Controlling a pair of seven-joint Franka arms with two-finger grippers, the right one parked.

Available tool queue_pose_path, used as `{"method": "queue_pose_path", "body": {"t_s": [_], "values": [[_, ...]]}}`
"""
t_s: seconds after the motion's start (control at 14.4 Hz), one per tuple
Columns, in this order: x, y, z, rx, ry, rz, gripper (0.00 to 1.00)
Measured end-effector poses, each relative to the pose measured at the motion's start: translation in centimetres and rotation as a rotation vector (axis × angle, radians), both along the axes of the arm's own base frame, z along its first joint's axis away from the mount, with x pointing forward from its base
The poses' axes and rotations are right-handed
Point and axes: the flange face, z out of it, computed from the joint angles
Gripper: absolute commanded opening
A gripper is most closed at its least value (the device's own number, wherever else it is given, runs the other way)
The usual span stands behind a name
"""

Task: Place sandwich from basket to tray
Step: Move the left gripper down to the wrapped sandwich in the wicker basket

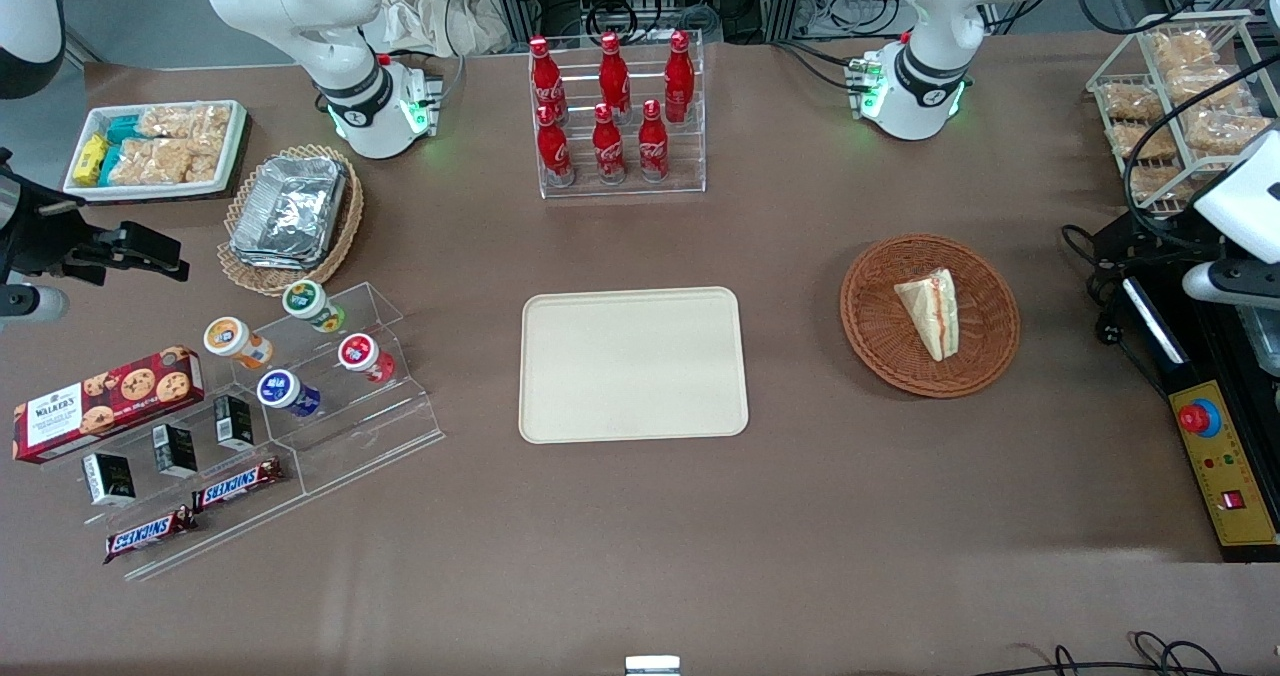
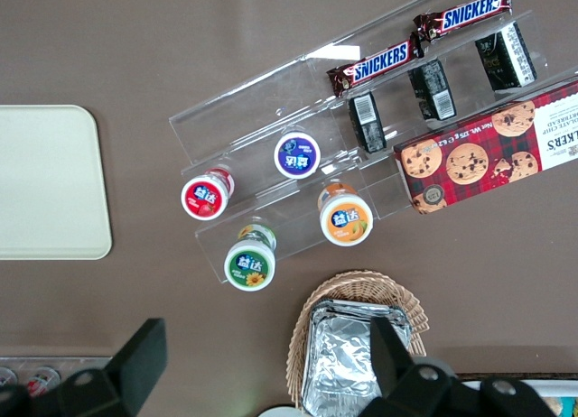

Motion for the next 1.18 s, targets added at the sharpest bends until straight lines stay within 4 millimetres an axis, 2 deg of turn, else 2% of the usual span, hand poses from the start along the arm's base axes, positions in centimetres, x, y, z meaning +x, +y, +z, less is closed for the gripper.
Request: {"method": "queue_pose_path", "body": {"t_s": [0.35,0.56,0.77,0.9,1.04,1.18], "values": [[0.1,-0.2,-0.3,-0.002,0.004,0.01,1.0],[0.5,-1.8,-1.4,-0.005,0.022,0.115,1.0],[1.2,-4.7,-4.5,-0.002,0.047,0.275,1.0],[1.2,-7.4,-6.9,-0.001,0.037,0.438,1.0],[0.7,-9.4,-10.3,0.002,0.039,0.522,1.0],[0.0,-9.8,-14.2,-0.003,0.024,0.593,1.0]]}}
